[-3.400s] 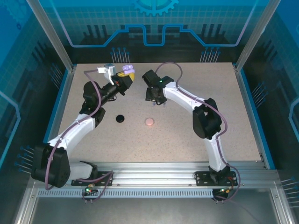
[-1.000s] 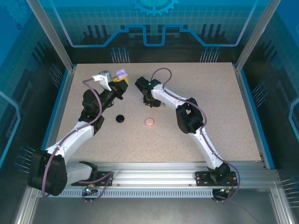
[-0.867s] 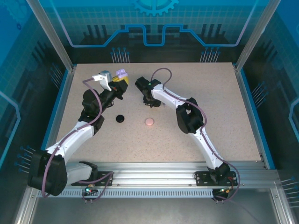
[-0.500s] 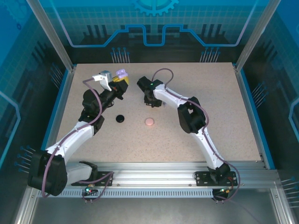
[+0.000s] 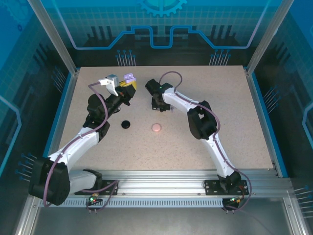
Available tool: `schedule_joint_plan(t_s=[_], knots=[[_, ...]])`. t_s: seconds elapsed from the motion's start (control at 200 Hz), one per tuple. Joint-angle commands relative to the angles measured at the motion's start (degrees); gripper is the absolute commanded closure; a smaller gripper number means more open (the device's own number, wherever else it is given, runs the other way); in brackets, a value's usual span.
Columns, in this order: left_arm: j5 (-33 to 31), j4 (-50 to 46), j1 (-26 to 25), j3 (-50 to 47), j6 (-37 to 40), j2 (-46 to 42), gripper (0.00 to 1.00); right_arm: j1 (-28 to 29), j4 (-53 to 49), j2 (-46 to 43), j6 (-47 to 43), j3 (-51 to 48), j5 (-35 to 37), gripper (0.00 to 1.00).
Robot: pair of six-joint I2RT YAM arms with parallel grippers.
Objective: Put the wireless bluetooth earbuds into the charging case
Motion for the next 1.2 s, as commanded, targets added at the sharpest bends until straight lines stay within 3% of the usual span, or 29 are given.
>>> schedule_joint_plan(t_s=[0.0, 0.365, 0.645, 1.01, 1.196], knots=[[1.94, 2.77, -0.43, -1.39, 1.74, -0.15, 0.91, -1.60, 5.60, -2.40, -2.42, -3.16, 0.37, 0.87], [4.34, 11.95, -0.42, -4.82, 2.87, 0.86, 0.91, -3.38, 11.99, -20.38, -8.54, -11.98, 1.30, 0.87], [7.62, 20.06, -0.93, -6.28, 2.90, 3.61, 1.00, -3.56, 15.86, -37.38, -14.73, -17.13, -0.27, 0.88], [6.41, 26.24, -5.48, -5.19, 13.15, 6.06, 1.00, -1.40, 23.15, -53.75, -18.99, -22.59, -7.89, 0.88], [5.55, 23.64, -8.20, -2.84, 20.56, 5.93, 1.00, 1.05, 30.50, -59.43, -22.62, -27.92, -12.88, 0.88]])
